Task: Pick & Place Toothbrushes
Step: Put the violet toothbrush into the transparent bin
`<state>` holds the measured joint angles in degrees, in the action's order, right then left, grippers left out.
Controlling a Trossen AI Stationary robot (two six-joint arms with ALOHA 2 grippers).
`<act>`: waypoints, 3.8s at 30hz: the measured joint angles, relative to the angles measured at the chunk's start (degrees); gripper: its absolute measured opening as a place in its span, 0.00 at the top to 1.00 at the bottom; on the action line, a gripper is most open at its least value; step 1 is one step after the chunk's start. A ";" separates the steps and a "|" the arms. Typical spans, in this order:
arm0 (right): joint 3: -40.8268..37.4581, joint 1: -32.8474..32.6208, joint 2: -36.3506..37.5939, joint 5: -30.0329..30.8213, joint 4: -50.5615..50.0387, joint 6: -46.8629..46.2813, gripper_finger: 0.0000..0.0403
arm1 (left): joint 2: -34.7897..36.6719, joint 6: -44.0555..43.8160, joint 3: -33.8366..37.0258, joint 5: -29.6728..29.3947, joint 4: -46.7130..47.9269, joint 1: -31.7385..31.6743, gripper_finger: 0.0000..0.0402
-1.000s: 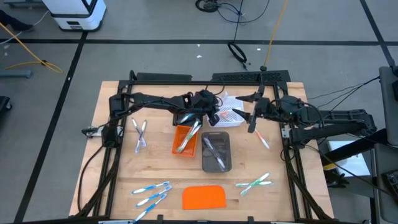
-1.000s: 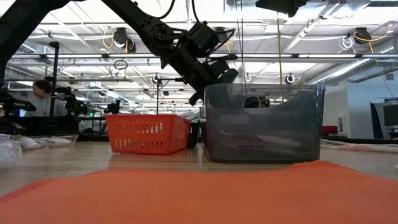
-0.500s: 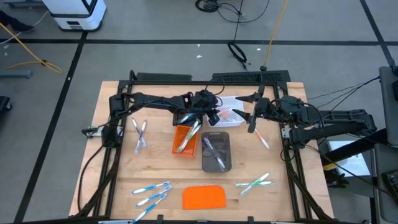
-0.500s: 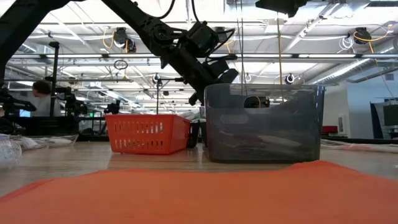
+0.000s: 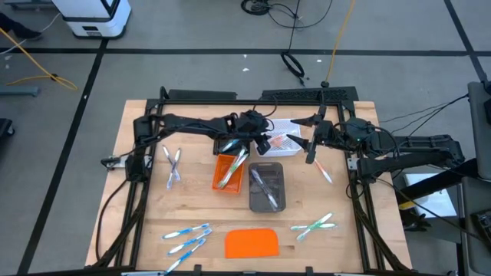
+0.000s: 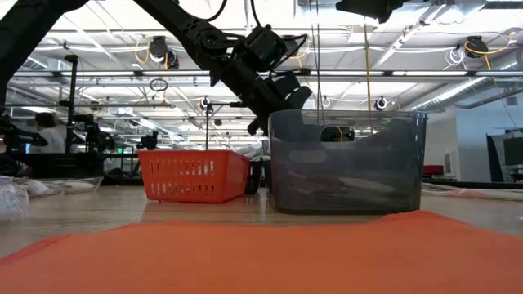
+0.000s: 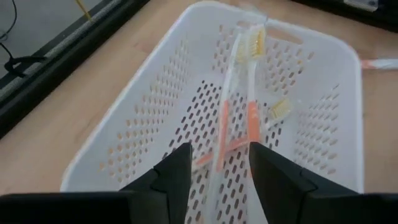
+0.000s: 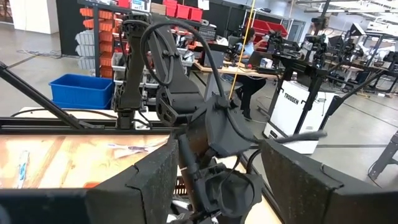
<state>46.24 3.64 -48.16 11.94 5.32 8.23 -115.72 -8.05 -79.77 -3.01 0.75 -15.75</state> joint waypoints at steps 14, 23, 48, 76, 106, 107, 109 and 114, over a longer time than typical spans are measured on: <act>0.02 0.00 0.00 0.00 -0.46 -0.02 0.44 | 11.74 -1.80 -0.04 -4.97 33.42 4.26 0.59; -0.17 0.00 0.00 0.00 -0.85 0.00 0.44 | 14.86 -13.02 -0.04 -21.87 53.54 12.41 0.59; -0.28 0.00 -0.02 -0.02 -0.70 0.04 0.44 | 33.91 -48.87 32.31 -16.25 65.40 15.30 0.59; -0.28 0.02 -0.02 -0.02 -0.39 0.17 0.44 | 37.68 -50.68 43.69 -12.44 56.00 9.26 0.59; -0.33 0.01 -1.05 -0.02 -0.38 0.14 0.44 | 37.73 -50.60 48.30 -11.77 49.10 9.29 0.65; -0.33 0.02 -1.05 -0.02 -0.32 0.15 0.44 | 37.73 -50.60 48.30 -11.58 48.96 9.29 0.68; -0.33 0.00 -1.06 -0.02 -0.19 0.15 0.44 | 37.73 -50.50 48.30 -11.30 48.60 9.29 0.76; -0.33 0.00 -1.05 -0.02 0.05 0.30 0.44 | 38.03 -49.03 48.33 -10.91 48.40 9.29 0.97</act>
<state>45.91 3.64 -49.21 11.92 5.37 8.53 -77.70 -57.08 -31.44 -13.91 49.16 -6.46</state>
